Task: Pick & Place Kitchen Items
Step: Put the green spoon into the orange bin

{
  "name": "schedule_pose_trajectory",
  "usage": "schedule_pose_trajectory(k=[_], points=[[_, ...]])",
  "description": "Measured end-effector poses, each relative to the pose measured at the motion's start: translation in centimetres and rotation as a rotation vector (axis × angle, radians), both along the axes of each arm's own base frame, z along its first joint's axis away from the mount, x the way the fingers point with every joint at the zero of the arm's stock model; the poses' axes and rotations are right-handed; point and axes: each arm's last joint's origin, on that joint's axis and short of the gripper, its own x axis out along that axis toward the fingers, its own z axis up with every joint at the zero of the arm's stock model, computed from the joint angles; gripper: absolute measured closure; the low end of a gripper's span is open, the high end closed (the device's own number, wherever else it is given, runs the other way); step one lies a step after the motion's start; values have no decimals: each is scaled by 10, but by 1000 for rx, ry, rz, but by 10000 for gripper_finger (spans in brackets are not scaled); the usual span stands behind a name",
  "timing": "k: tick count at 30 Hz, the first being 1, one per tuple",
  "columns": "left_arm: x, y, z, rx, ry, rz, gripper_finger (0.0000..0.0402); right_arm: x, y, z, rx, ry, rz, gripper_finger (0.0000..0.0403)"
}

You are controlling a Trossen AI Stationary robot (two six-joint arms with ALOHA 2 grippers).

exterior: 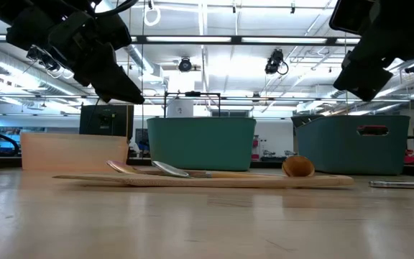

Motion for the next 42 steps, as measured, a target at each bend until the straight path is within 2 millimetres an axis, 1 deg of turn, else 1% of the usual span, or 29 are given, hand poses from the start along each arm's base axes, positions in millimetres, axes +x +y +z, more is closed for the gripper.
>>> schedule_pose_trajectory(k=[8, 12, 16, 19, 23, 27, 31, 34, 38, 42], points=[[1, 0, 1, -3, -18, 0, 268, 9, 14, -11, -7, -13, 17, 207], [1, 0, 2, -4, -26, 0, 268, 21, 25, -7, -48, -28, 24, 207], [2, 0, 3, -5, -33, 0, 268, 38, 39, -1, -138, -6, 58, 207], [2, 0, 3, -5, -33, 0, 268, 47, 46, -4, -251, 55, 39, 207], [2, 0, 3, -5, -36, 0, 268, 54, 52, -12, -374, 122, -7, 207], [2, 0, 3, -5, -38, 0, 268, 59, 54, -25, -421, 152, -47, 207], [2, 0, 3, -5, -37, 0, 268, 62, 56, -40, -426, 191, -55, 207], [2, 0, 3, -5, -37, 0, 268, 64, 57, -46, -429, 208, -58, 207], [2, 0, 3, -5, -36, 0, 268, 63, 56, -50, -445, 219, -86, 209], [2, 0, 3, -5, -36, 0, 268, 63, 55, -50, -470, 216, -103, 222]])
